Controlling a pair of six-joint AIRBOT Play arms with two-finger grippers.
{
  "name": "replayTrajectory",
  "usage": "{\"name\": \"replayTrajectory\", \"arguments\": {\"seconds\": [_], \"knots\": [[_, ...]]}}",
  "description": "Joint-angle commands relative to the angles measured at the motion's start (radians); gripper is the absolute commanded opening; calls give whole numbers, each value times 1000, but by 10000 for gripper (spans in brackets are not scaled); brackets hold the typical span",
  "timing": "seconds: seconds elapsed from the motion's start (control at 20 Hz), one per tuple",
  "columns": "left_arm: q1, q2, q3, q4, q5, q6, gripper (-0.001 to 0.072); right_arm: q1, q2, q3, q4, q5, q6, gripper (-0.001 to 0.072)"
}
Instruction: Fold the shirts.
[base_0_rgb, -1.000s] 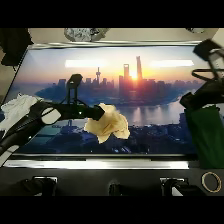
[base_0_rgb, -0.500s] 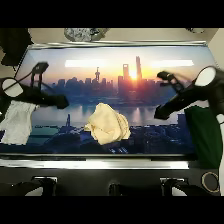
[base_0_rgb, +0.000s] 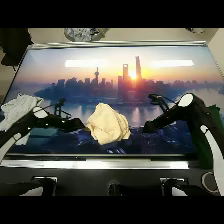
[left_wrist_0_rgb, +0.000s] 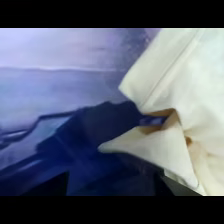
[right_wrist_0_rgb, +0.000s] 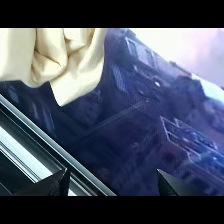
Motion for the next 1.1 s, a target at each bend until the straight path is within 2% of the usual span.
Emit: {"name": "replayTrajectory", "arguments": {"seconds": [0.0, 0.1, 0.15, 0.25, 0.4, 0.45, 0.6, 0.8, 0.95, 1.05], "knots": [[-56, -47, -32, -83, 142, 49, 601, 0, -3, -48, 43, -51, 6, 633], [-70, -57, -32, -83, 192, 57, 581, 0, -10, -50, 43, -53, 14, 633], [-76, -61, -32, -84, 208, 77, 473, 0, -13, -53, 45, -57, 16, 633], [-88, -71, -32, -83, 245, 108, 439, 0, -25, -61, 47, -57, 17, 633], [-100, -75, -32, -84, 255, 183, 73, 0, -45, -85, 77, -64, 16, 633], [-99, -74, -32, -84, 241, 212, 32, 0, -52, -98, 96, -74, 15, 633], [-96, -73, -32, -82, 208, 245, 31, 44, -80, -114, 118, -118, 16, 633], [-96, -57, -32, -82, 172, 245, 32, 179, -130, -114, 130, -214, 45, 632], [-96, -47, -32, -83, 172, 244, 31, 217, -175, -114, 233, -267, 75, 629], [-96, -45, -32, -83, 166, 240, 31, 246, -193, -114, 261, -331, 77, 573]]}}
